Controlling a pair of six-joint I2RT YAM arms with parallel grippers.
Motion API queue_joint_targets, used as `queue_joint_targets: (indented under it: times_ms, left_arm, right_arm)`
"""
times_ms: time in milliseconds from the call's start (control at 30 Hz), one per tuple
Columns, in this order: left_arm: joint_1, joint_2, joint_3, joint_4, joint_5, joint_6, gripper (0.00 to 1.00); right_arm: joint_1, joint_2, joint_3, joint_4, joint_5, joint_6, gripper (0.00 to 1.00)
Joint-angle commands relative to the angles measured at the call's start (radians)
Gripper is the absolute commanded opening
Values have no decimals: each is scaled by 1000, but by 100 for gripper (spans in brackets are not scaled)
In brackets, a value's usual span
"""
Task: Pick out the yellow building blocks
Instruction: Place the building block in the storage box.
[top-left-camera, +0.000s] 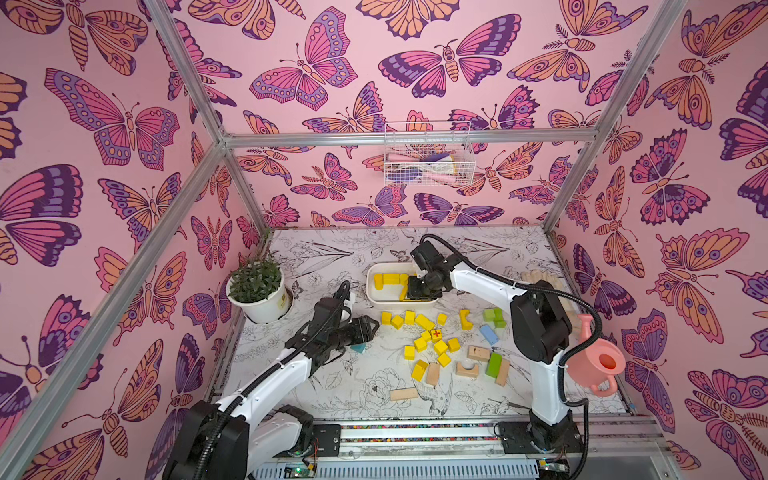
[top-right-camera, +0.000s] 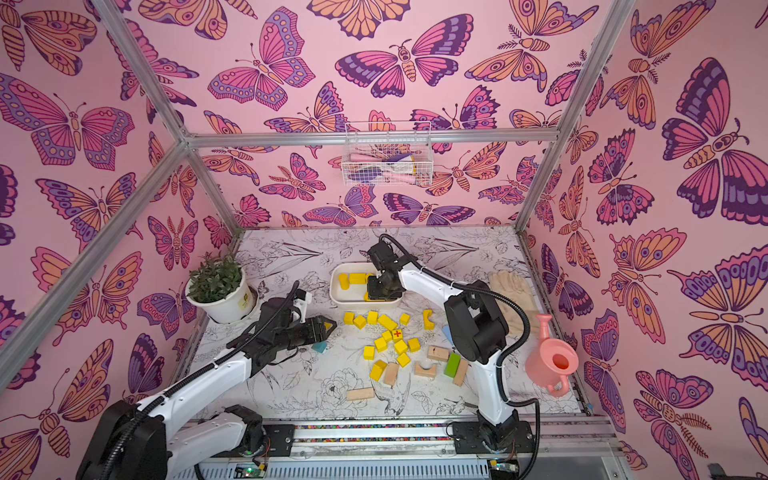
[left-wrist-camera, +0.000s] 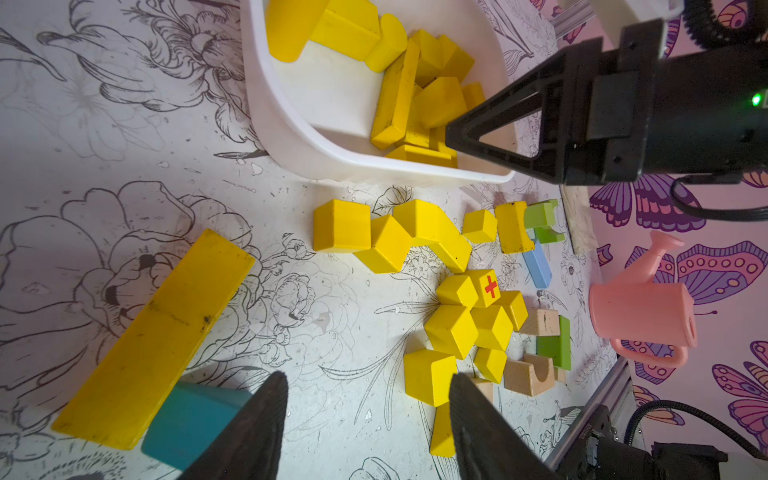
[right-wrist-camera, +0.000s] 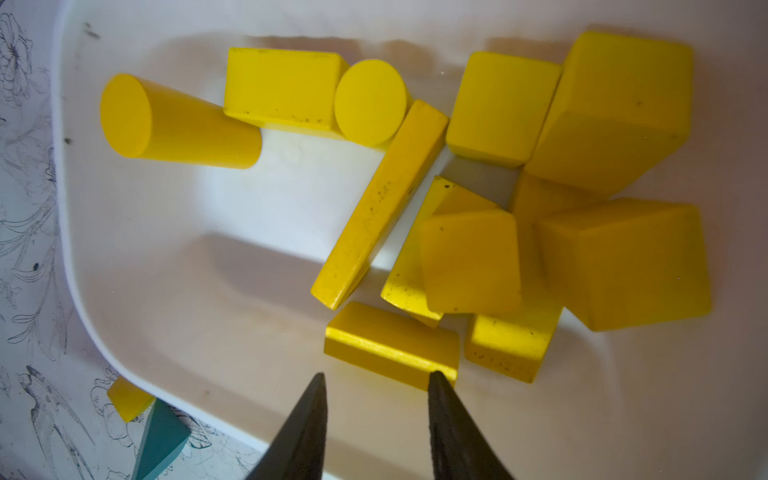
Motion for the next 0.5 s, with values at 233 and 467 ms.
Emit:
queue_joint_targets:
  times_ms: [233, 467]
  left_arm:
    - [9, -12, -15, 13, 13, -4, 63]
    - [9, -14, -15, 13, 14, -5, 63]
  right_arm:
    - [3, -165, -63, -48, 104, -37, 41]
    - [-41, -332, -239, -27, 169, -65, 40]
